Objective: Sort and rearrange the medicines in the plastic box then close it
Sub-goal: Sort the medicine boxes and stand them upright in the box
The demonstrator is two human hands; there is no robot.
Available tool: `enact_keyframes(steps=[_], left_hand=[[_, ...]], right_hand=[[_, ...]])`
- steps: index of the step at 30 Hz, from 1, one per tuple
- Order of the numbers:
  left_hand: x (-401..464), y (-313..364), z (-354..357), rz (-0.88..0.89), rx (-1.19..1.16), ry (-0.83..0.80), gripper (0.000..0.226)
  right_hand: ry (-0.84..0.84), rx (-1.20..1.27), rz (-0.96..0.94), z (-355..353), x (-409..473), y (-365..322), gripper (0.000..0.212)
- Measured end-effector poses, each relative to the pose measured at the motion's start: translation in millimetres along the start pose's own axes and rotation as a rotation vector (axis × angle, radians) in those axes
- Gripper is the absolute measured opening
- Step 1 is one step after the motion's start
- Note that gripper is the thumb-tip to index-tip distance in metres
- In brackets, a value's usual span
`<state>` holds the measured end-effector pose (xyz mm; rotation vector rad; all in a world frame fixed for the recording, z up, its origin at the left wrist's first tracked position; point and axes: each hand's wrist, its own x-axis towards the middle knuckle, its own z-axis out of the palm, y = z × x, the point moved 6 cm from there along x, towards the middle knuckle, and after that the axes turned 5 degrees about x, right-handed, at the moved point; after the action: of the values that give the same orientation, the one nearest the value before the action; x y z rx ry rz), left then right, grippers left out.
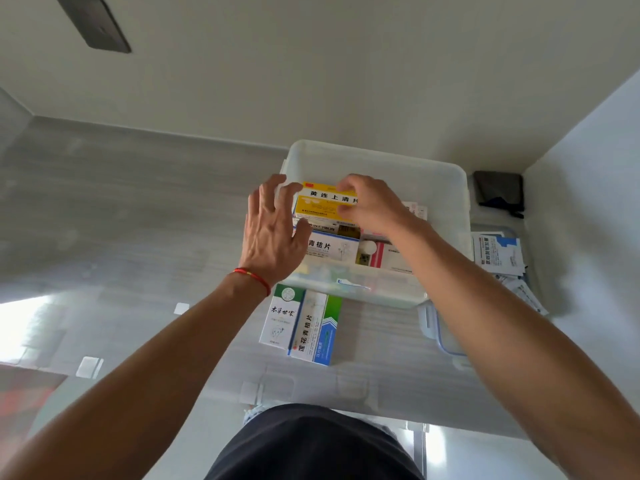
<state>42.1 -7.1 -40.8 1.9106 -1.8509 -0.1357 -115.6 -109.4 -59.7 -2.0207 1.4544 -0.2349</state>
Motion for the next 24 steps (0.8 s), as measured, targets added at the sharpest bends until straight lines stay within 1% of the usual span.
enact_keyframes(steps=[2, 3, 4, 6, 9, 12, 16, 18, 20, 22, 24], left_hand=[[1.0, 0.2, -1.5, 0.002, -0.002, 0.013, 0.052], [1.1, 1.0, -2.0, 0.0, -0.009, 0.016, 0.052], [0.7, 2.1, -2.3, -0.002, -0.018, 0.018, 0.052], [-0.3, 2.7, -2.6, -0.005, -0.023, 0.02, 0.051], [0.3, 1.1, -2.4, -0.018, -0.02, 0.02, 0.05], [0.5, 1.0, -0.7, -0.015, -0.031, 0.013, 0.049], [1.2, -0.2, -0.7, -0.015, -0.071, 0.019, 0.047], [0.5, 0.2, -1.6, 0.005, -0.103, 0.027, 0.049], [-0.4, -1.1, -1.7, 0.006, -0.155, 0.033, 0.053], [-0.9, -3.4, -1.2, -0.011, -0.194, 0.054, 0.051], [-2.4, -4.3, -1.3, -0.011, -0.217, 0.083, 0.044]], right_hand=[[-0.103, -0.155, -0.029, 21.8, 17.7, -4.3, 0.063], [-0.134, -0.233, -0.037, 30.9, 24.3, -5.8, 0.067], [-0.14, -0.301, -0.051, 38.0, 29.4, -6.9, 0.067], [-0.099, -0.393, -0.089, 44.9, 36.4, -8.1, 0.066], [-0.077, -0.431, -0.1, 45.8, 41.0, -5.3, 0.071], [-0.067, -0.406, -0.096, 36.4, 36.3, -6.6, 0.077], [0.074, -0.258, -0.088, -3.7, 4.3, -17.0, 0.091], [0.162, -0.152, -0.08, -29.9, -23.8, -21.8, 0.093], [0.212, 0.003, -0.082, -51.8, -58.9, -27.6, 0.094], [0.157, 0.223, -0.079, -62.6, -97.8, -38.5, 0.098], [0.009, 0.42, -0.098, -56.7, -133.5, -50.3, 0.102]])
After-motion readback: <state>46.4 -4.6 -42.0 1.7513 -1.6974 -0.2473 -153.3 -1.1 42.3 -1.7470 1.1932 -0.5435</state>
